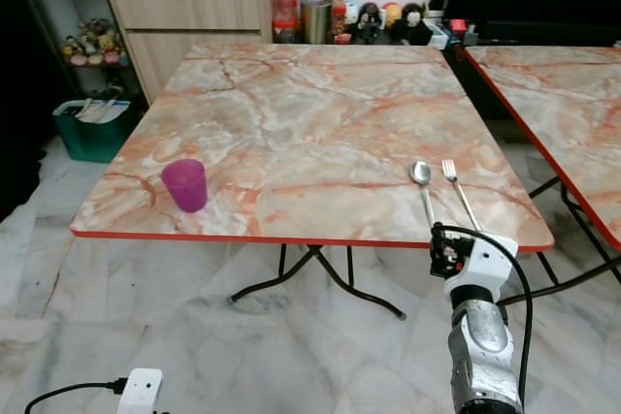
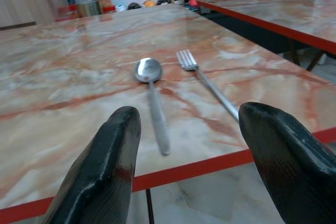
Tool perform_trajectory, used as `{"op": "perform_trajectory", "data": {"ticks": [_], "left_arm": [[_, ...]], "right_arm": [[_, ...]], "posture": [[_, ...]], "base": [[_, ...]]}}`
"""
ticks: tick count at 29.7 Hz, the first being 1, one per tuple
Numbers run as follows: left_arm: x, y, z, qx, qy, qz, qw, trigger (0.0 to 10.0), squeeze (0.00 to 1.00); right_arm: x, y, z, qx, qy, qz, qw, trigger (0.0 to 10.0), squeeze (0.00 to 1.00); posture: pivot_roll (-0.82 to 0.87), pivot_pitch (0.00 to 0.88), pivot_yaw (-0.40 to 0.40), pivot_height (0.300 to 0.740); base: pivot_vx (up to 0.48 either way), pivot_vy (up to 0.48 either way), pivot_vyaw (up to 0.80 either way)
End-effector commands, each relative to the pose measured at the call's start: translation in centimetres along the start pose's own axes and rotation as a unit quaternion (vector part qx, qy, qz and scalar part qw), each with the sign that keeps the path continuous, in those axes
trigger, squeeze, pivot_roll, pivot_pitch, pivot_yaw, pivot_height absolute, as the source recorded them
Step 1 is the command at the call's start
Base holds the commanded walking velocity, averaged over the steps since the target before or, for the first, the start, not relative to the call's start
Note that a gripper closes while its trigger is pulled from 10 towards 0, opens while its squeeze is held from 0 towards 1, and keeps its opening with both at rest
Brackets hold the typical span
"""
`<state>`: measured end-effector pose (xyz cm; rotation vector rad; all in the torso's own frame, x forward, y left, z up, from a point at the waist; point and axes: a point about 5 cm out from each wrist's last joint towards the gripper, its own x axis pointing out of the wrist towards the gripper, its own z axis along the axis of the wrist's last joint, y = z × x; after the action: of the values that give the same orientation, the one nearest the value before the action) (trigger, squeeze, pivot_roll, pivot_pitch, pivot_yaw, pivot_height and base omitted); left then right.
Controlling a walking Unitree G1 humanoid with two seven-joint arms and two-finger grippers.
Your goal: Setting the table
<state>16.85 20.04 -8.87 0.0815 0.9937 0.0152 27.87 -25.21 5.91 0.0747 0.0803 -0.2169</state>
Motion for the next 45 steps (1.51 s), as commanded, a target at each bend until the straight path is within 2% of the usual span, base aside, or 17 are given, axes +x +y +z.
{"op": "perform_trajectory", "data": {"ticks": [1, 9, 12, 17, 20, 21, 29, 41, 45], "left_arm": [[0.0, 0.1, -0.2, 0.009, 0.002, 0.002, 1.000, 10.0, 0.00], [0.0, 0.1, -0.2, 0.008, 0.002, 0.002, 1.000, 10.0, 0.00], [0.0, 0.1, -0.2, 0.008, 0.003, 0.001, 1.000, 10.0, 0.00], [0.0, 0.0, -0.1, 0.006, 0.002, 0.001, 1.000, 10.0, 0.00], [0.0, 0.0, -0.1, 0.006, 0.001, 0.001, 1.000, 10.0, 0.00], [0.0, 0.0, -0.1, 0.005, 0.001, 0.001, 1.000, 10.0, 0.00], [0.0, 0.1, 0.0, 0.002, 0.001, 0.002, 1.000, 10.0, 0.00], [0.0, 0.1, 0.1, -0.007, -0.005, 0.004, 1.000, 10.0, 0.00], [0.0, 0.1, 0.0, -0.006, -0.003, 0.004, 1.000, 10.0, 0.00]], "right_arm": [[0.3, -0.2, 0.1, 0.015, 0.001, -0.010, 1.000, 10.0, 0.00], [0.3, -0.3, 0.4, 0.000, -0.007, -0.012, 1.000, 10.0, 0.00], [0.3, -0.2, 0.3, 0.007, -0.006, -0.011, 1.000, 10.0, 0.00], [0.2, 0.2, 0.3, -0.011, -0.007, 0.003, 1.000, 10.0, 0.00], [0.2, 0.1, 0.2, -0.007, -0.004, -0.002, 1.000, 10.0, 0.00], [0.2, 0.0, 0.1, 0.007, 0.000, -0.009, 1.000, 10.0, 0.00], [0.2, 0.0, 0.2, -0.014, -0.003, 0.002, 1.000, 10.0, 0.00], [0.3, 0.1, 0.5, -0.004, -0.007, 0.002, 1.000, 10.0, 0.00], [0.7, 0.6, 1.7, -0.018, -0.007, 0.019, 1.000, 10.0, 0.00]], "posture": [[0.01, 0.000, 0.009, 0.736], [0.01, 0.000, 0.011, 0.736], [0.01, 0.000, 0.012, 0.736], [0.01, 0.000, 0.012, 0.736], [0.01, 0.000, 0.011, 0.736], [0.01, 0.000, 0.011, 0.736], [0.01, 0.000, 0.008, 0.736], [0.01, 0.000, 0.007, 0.736], [0.00, 0.000, 0.010, 0.736]], "base": [[0.337, 0.000, 0.00], [0.355, 0.000, -0.49], [0.361, 0.000, 0.00], [0.365, 0.000, 0.32], [0.364, 0.000, 0.56], [0.364, 0.000, 0.00], [0.327, 0.000, 0.00], [0.000, 0.000, 0.00], [0.000, 0.000, 0.00]]}}
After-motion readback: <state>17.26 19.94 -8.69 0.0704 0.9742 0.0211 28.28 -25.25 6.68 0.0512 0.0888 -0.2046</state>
